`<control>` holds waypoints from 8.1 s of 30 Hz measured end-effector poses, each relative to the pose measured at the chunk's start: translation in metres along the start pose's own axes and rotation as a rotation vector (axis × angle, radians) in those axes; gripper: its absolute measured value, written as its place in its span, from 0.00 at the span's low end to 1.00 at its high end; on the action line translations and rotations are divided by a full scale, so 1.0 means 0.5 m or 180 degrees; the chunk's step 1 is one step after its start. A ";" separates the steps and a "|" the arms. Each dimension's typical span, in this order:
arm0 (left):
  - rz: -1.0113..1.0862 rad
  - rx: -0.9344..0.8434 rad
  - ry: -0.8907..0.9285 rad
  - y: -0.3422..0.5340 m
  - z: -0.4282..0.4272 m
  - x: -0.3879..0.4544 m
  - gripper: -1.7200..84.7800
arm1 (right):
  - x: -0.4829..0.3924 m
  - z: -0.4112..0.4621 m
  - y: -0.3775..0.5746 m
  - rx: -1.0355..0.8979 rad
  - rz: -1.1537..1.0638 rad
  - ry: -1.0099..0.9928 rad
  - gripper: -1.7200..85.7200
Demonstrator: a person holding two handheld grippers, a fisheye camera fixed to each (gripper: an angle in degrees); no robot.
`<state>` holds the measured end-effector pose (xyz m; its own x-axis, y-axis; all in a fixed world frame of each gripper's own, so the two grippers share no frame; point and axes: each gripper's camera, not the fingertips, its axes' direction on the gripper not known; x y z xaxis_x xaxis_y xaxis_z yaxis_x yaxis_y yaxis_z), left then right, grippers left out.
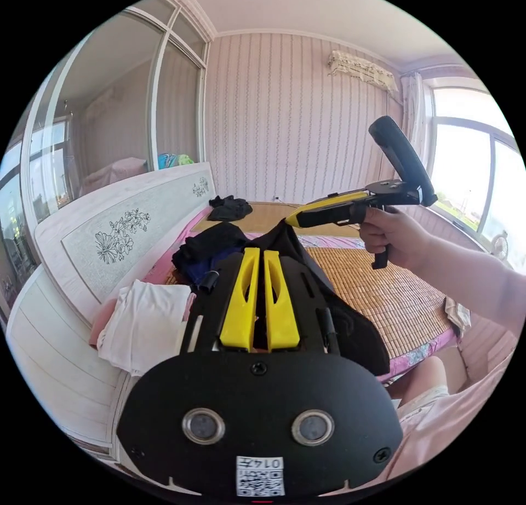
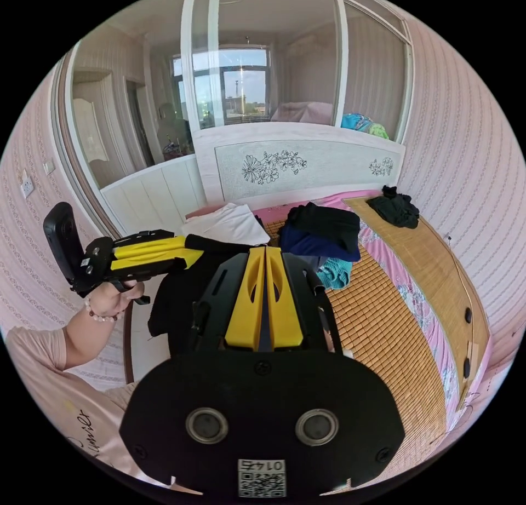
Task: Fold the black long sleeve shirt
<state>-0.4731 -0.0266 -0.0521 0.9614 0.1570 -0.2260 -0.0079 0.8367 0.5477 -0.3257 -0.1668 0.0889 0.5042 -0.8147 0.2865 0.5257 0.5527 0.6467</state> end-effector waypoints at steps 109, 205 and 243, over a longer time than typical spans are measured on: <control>0.0202 0.0373 0.0988 -0.365 -0.003 0.305 0.01 | 0.268 -1.399 0.498 0.1397 0.2035 0.1362 0.02; 0.2213 -0.2901 0.1804 -0.123 1.699 1.206 0.10 | 0.931 -0.812 1.239 -0.0384 0.5038 0.1784 0.10; 0.2551 -0.2610 0.1637 -0.070 1.733 1.310 0.01 | 0.722 -0.998 1.316 -0.1088 0.4781 0.1927 0.02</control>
<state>0.3950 -0.4078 0.4787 0.3905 0.8029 -0.4505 -0.8850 0.4622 0.0567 0.5440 -0.0094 0.2653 0.8022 0.5850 0.1196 -0.5707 0.8101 -0.1343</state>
